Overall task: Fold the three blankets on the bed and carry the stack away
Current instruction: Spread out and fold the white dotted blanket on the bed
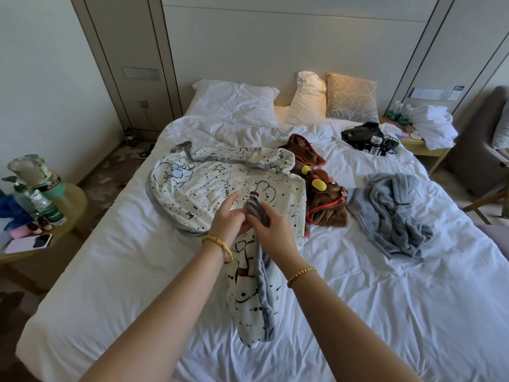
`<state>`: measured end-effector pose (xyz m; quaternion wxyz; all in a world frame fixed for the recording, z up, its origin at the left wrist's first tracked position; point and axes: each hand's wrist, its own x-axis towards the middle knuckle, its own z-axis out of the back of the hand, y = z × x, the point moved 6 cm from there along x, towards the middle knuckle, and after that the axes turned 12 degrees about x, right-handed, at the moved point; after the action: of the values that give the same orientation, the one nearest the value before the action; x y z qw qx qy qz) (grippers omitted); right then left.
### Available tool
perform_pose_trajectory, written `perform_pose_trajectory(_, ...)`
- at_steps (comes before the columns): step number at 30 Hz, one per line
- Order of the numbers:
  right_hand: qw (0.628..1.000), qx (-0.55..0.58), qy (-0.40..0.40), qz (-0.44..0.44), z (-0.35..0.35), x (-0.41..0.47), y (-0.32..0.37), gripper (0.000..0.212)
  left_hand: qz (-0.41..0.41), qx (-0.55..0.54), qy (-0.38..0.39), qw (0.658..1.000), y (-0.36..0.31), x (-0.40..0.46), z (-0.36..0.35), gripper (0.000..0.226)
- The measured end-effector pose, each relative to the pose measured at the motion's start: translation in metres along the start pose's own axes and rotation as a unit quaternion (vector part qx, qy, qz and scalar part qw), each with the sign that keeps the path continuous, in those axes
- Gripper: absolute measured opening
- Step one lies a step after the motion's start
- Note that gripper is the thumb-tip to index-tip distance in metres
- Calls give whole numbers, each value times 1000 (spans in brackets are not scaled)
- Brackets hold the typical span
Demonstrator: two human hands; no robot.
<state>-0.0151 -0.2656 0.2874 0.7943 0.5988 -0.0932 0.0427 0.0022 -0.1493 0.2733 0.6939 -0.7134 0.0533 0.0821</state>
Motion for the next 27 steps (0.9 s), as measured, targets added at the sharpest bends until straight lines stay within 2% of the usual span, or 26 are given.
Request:
perform_pose_trajectory(2,1000,11,5,-24,4,2,-5,29,-27,59,39,997,-3,0,-5,56)
perform_pose_trajectory(4,999,21,9,-40,9,4,-9,34,-58,183,64,979,-8,-2,-9,53)
perform_pose_trajectory(5,999,14,20,-34,11,5,-9,32,-92,293,59,950,-12,-1,-10,51)
perform_pose_trajectory(7,999,-15,44,-13,12,6,-8,24,-179,509,24,842,-24,0,-13,43)
perform_pose_trajectory(8,998,-20,50,-10,13,7,-7,20,-207,556,8,805,-29,0,-15,39)
perform_pose_trajectory(9,999,-16,50,-12,14,8,-7,17,-219,570,7,792,-32,0,-17,37)
perform_pose_trajectory(12,998,30,37,-34,18,8,-8,20,-202,588,45,782,-32,5,-22,30)
perform_pose_trajectory(14,992,96,34,-76,20,6,-13,20,-197,586,31,785,-34,8,-19,22)
perform_pose_trajectory(16,991,110,-7,-78,29,1,-18,18,-206,559,-9,803,-38,9,-15,19)
perform_pose_trajectory(19,993,87,-71,-43,39,-8,-22,17,-198,481,-74,851,-47,10,-8,20)
perform_pose_trajectory(21,995,81,-28,-57,28,-13,-23,17,-197,467,-91,857,-57,12,-10,21)
perform_pose_trajectory(25,986,78,94,-114,4,-13,-20,33,-228,496,-82,834,-76,14,-25,27)
perform_pose_trajectory(27,988,57,94,-111,4,-11,-15,35,-240,479,-106,838,-86,15,-23,28)
